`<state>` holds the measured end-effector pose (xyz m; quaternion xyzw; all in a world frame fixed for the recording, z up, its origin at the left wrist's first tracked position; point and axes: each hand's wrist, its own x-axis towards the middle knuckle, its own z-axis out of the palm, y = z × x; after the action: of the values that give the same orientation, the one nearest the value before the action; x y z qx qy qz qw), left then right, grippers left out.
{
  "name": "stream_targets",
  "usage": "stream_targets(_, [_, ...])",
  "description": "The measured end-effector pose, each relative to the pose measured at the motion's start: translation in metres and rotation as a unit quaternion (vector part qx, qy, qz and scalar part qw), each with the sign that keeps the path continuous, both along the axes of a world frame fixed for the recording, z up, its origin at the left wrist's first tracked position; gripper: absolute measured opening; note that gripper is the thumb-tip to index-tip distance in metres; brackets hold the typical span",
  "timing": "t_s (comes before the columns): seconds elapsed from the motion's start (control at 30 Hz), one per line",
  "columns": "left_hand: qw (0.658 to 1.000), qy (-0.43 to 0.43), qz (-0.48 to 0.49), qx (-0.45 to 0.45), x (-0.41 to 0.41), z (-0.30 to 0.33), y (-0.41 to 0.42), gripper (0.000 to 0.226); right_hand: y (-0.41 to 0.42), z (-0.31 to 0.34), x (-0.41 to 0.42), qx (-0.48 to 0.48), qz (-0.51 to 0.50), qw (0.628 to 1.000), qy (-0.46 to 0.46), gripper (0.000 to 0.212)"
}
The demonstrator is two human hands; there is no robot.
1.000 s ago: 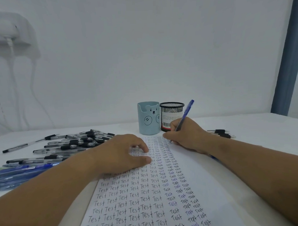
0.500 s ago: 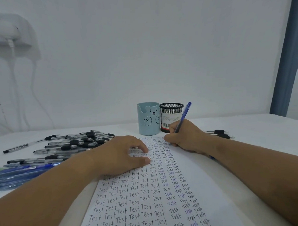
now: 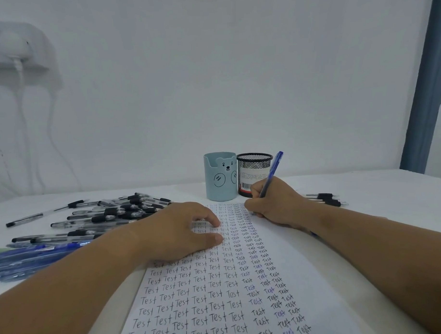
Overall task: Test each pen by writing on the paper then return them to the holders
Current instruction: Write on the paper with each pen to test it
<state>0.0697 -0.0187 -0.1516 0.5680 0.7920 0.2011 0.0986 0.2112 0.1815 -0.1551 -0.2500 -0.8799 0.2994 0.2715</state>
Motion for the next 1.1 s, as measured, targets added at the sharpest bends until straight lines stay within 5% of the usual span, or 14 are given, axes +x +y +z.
stream_targets(1.1, [1.000, 0.010, -0.004, -0.014, 0.0037, 0.0033, -0.0017, 0.039, 0.0071, -0.0024, -0.0025, 0.026, -0.002, 1.000, -0.003, 0.037])
